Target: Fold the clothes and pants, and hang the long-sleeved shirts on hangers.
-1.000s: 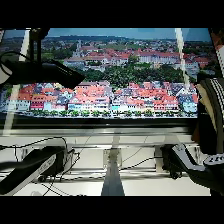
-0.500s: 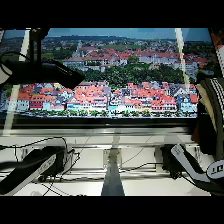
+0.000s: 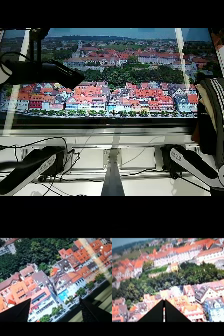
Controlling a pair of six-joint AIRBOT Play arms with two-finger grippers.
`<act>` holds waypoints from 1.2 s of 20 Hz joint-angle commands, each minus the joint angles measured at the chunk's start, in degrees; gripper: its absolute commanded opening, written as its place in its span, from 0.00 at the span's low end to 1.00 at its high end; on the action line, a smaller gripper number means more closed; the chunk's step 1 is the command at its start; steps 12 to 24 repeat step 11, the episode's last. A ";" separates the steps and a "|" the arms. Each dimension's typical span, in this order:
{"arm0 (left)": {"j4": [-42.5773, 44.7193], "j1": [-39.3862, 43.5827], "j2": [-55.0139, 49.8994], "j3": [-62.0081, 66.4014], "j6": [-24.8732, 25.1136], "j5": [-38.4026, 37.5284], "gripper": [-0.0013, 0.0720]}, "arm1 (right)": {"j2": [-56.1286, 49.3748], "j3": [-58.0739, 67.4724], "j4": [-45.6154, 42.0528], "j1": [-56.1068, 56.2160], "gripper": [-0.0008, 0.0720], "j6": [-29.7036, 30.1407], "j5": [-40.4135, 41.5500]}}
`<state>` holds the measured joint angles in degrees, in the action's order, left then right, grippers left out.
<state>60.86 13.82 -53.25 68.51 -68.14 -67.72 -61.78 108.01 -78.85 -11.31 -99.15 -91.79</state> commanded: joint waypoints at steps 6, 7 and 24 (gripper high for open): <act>0.02 0.00 0.02 0.00 0.02 0.00 0.96 | -9.42 0.02 -10.29 11.67 0.04 0.33 -1.46; 0.02 0.00 0.02 0.00 0.02 0.00 0.96 | -10.36 0.02 -12.13 12.63 0.04 0.31 -1.42; 0.02 0.00 0.02 0.00 0.02 0.02 0.96 | -12.92 0.02 -16.61 13.84 0.04 0.28 -1.20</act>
